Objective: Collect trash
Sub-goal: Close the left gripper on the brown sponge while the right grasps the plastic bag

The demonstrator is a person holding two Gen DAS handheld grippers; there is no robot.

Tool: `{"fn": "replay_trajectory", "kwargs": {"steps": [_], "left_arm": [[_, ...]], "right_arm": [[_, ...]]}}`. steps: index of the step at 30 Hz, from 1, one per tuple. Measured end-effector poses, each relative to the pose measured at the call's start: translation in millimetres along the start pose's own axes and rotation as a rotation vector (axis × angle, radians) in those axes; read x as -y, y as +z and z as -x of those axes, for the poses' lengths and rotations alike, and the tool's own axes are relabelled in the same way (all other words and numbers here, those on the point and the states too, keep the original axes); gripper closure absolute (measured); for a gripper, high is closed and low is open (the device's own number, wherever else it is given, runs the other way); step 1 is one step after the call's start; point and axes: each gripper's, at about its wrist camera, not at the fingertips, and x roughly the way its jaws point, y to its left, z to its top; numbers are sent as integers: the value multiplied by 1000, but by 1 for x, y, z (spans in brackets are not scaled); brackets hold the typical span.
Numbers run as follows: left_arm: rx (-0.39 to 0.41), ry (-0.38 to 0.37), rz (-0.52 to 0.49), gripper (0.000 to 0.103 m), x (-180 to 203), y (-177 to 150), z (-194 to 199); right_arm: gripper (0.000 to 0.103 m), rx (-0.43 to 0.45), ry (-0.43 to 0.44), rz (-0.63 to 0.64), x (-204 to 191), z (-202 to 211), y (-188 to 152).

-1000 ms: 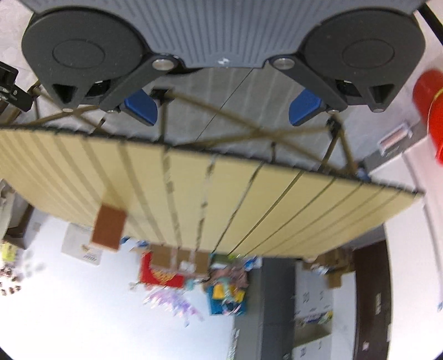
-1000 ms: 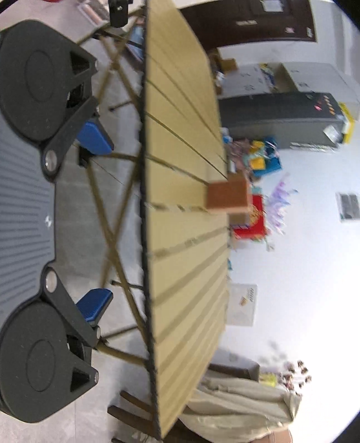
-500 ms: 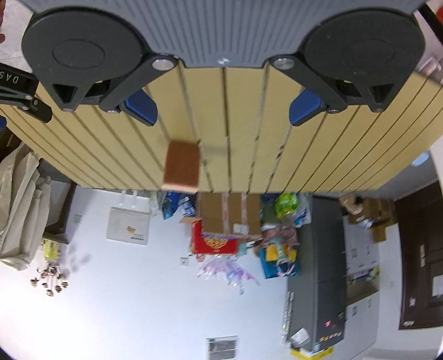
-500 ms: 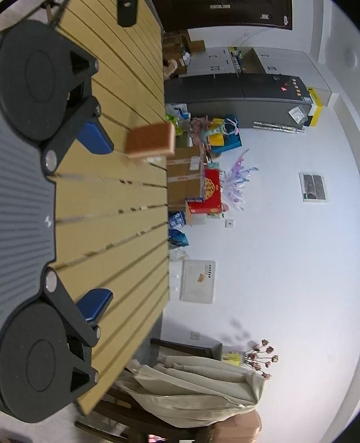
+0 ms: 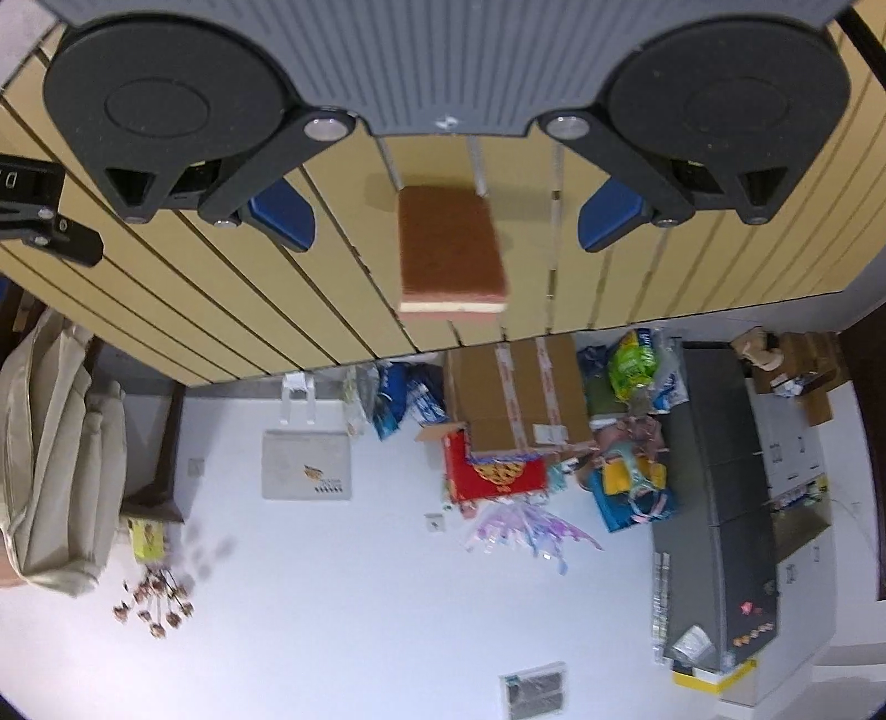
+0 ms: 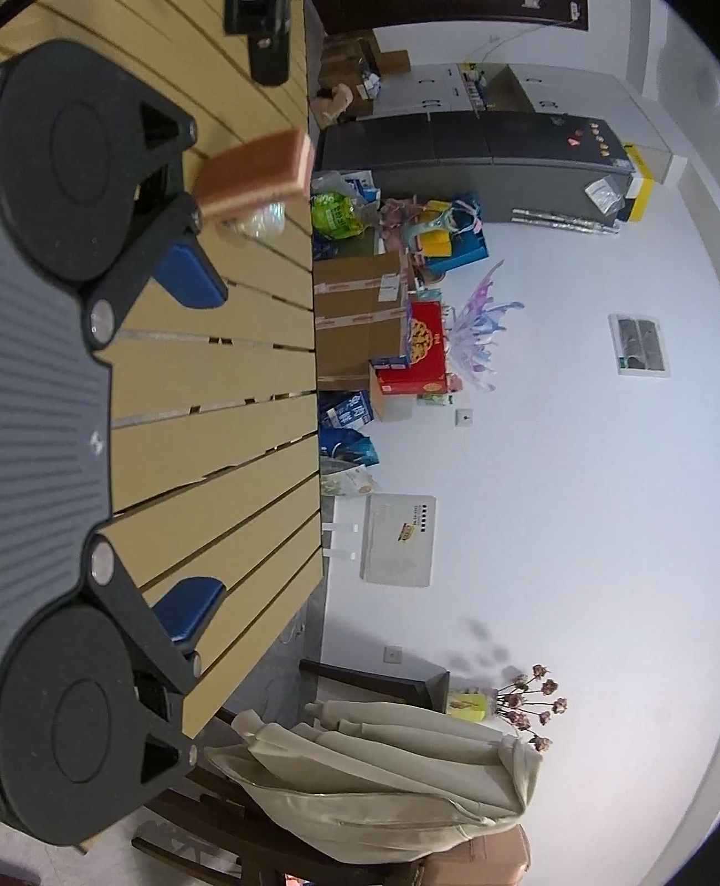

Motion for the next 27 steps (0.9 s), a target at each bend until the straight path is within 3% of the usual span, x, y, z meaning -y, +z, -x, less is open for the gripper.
{"fn": "replay_trajectory", "kwargs": {"steps": [10, 16, 23, 25, 27], "left_arm": [[-58, 26, -45, 0, 1, -10, -87], [-90, 33, -7, 0, -20, -10, -119], [-105, -12, 34, 1, -34, -8, -142], [-102, -32, 33, 31, -38, -9, -141], [-117, -52, 30, 33, -41, -8, -139]], "right_arm": [[0, -76, -21, -66, 17, -76, -7], [0, -123, 7, -94, 20, -107, -12], [0, -162, 52, -80, 0, -128, -11], [0, -168, 66, -76, -7, -133, -9], [0, -172, 75, -69, -12, -137, -7]]}}
